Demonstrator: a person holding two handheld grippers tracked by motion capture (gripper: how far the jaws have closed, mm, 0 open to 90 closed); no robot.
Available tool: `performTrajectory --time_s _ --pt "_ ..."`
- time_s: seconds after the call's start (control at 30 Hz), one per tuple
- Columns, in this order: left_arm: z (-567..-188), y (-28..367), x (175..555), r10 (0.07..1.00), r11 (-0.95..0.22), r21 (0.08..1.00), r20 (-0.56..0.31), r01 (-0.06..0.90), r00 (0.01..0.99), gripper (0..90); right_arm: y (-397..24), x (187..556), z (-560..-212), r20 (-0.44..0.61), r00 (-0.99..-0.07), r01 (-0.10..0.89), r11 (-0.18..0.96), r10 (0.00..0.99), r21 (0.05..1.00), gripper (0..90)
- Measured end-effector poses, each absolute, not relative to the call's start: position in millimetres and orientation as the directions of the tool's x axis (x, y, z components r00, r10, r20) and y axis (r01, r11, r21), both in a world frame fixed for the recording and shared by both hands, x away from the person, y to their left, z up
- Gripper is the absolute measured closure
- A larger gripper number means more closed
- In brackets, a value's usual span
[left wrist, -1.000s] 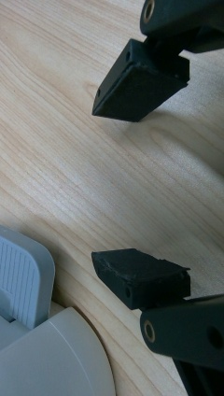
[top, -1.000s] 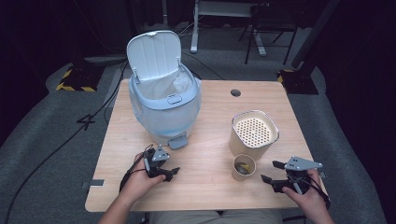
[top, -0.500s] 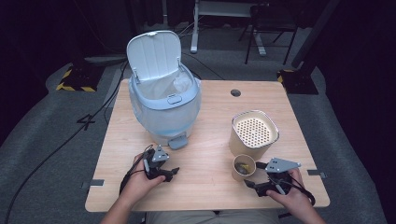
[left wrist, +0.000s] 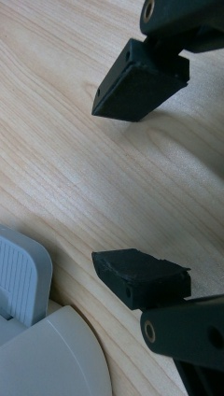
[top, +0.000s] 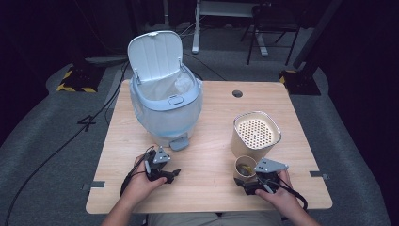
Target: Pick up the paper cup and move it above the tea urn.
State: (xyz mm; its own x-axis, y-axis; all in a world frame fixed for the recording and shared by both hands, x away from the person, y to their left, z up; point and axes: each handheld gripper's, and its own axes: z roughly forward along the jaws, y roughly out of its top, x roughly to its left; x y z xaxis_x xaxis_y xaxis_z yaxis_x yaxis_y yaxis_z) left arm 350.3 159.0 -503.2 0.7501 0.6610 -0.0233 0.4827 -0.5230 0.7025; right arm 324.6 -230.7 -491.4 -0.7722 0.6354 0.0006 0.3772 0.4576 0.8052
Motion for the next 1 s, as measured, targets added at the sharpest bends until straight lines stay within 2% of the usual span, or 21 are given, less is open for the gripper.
performTrajectory --time_s 0.07,0.13,0.27,0.5,0.8,1.0 --pt "-503 159 350 0.661 -0.523 0.702 -0.023 0.483 0.750 26.3 -229 325 -492 -0.014 -0.766 0.368 0.458 0.642 0.809 20.2" --pt "-503 159 350 0.661 -0.523 0.702 -0.024 0.483 0.750 26.3 -229 326 -492 -0.001 -0.755 0.372 0.429 0.656 0.823 26.5" --pt "-503 159 350 0.661 -0.523 0.702 -0.023 0.483 0.750 26.3 -231 325 -494 0.002 -0.751 0.367 0.416 0.660 0.832 28.5" --pt "-503 159 350 0.661 -0.523 0.702 -0.023 0.483 0.750 26.3 -230 321 -489 -0.012 -0.782 0.336 0.439 0.623 0.833 30.2" --pt "-503 159 350 0.661 -0.523 0.702 -0.024 0.483 0.750 26.3 -232 313 -465 -0.039 -0.827 0.277 0.466 0.561 0.840 31.1" --pt "-503 159 350 0.661 -0.523 0.702 -0.024 0.483 0.750 26.3 -233 310 -451 -0.023 -0.847 0.272 0.469 0.531 0.840 31.3"
